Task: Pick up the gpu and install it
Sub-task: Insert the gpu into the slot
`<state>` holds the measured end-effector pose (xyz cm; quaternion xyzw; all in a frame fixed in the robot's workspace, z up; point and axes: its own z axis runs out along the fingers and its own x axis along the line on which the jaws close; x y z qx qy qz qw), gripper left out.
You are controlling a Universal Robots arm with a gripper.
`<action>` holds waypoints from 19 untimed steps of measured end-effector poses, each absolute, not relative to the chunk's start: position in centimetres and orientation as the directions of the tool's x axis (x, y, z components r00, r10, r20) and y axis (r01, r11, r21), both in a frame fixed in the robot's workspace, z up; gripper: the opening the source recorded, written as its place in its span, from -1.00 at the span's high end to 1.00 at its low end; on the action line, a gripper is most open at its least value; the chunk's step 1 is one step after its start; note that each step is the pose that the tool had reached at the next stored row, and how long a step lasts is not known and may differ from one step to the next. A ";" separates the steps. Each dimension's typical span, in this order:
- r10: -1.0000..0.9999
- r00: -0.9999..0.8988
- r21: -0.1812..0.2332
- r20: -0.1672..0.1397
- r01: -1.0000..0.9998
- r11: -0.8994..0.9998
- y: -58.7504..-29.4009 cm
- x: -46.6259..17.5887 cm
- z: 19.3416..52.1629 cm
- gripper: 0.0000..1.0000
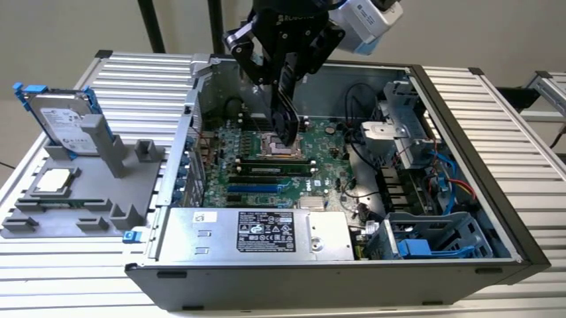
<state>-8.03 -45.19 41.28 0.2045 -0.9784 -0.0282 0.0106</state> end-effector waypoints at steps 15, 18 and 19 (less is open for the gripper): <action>-0.445 -0.895 0.059 0.009 -0.444 0.894 -45.2 -7.9 41.3 1.00; -0.454 -0.891 0.059 0.009 -0.453 0.890 -45.2 -7.9 41.3 1.00; -0.457 -0.889 0.059 0.009 -0.456 0.888 -45.2 -7.9 41.3 1.00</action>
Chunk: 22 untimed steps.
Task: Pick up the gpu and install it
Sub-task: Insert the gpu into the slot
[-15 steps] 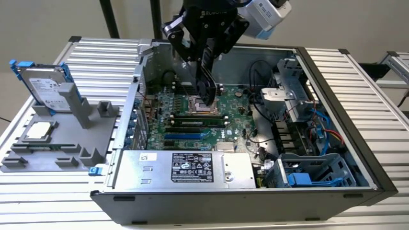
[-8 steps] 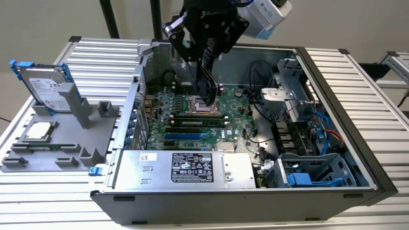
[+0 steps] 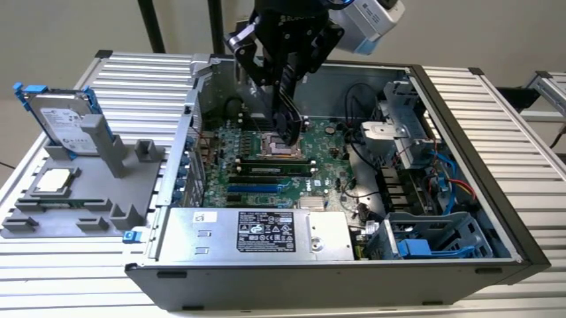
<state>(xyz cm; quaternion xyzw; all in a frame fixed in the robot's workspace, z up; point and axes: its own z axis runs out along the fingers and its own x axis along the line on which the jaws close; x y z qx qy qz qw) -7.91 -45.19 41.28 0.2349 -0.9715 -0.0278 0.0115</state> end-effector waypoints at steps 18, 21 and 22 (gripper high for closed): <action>-0.508 -0.861 0.059 0.009 -0.506 0.860 -45.2 -7.8 41.3 1.00; -0.516 -0.857 0.060 0.009 -0.515 0.855 -45.2 -7.8 41.3 1.00; -0.519 -0.855 0.059 0.009 -0.517 0.854 -45.2 -7.8 41.3 1.00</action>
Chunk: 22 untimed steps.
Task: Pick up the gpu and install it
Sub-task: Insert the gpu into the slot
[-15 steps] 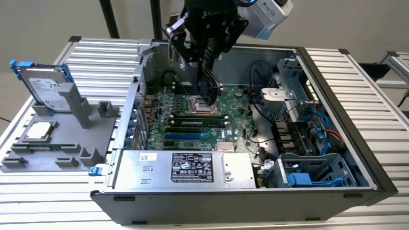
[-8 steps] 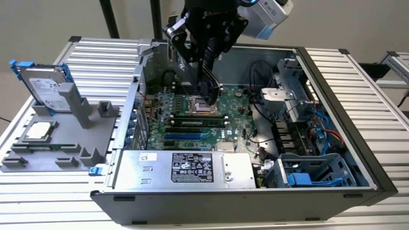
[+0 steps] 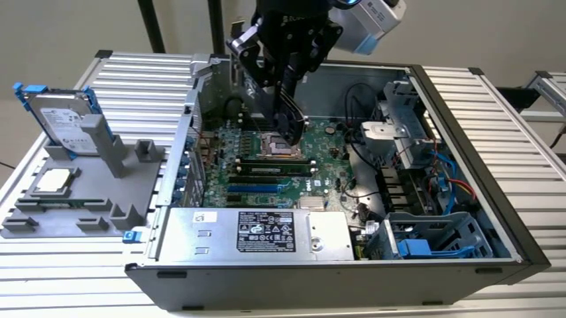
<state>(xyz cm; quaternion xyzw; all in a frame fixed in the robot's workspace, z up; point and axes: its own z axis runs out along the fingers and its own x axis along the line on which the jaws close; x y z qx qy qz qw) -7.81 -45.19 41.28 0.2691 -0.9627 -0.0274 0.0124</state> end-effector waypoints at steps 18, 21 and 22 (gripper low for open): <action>-0.594 -0.805 0.060 0.009 -0.592 0.804 -45.2 -7.7 41.3 1.00; -0.610 -0.792 0.059 0.009 -0.609 0.791 -45.2 -7.7 41.3 1.00; -0.616 -0.788 0.059 0.009 -0.614 0.787 -45.2 -7.7 41.3 1.00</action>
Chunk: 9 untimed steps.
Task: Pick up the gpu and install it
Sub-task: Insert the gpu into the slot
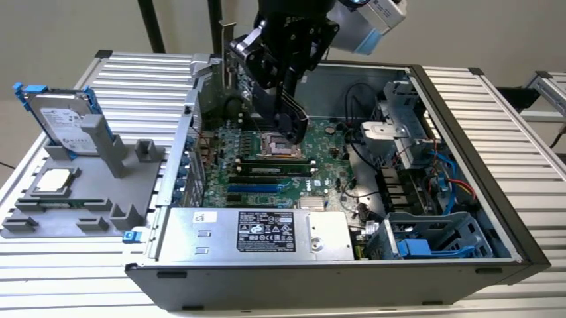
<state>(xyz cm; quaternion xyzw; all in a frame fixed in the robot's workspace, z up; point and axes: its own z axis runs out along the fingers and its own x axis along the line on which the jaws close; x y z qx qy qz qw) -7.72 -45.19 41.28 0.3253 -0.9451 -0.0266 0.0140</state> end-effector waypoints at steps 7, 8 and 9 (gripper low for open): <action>-0.652 -0.758 0.059 0.009 -0.650 0.757 -45.2 -7.7 41.3 1.00; -0.657 -0.754 0.059 0.009 -0.655 0.753 -45.2 -7.7 41.3 1.00; -0.662 -0.750 0.059 0.009 -0.660 0.749 -45.2 -7.7 41.3 1.00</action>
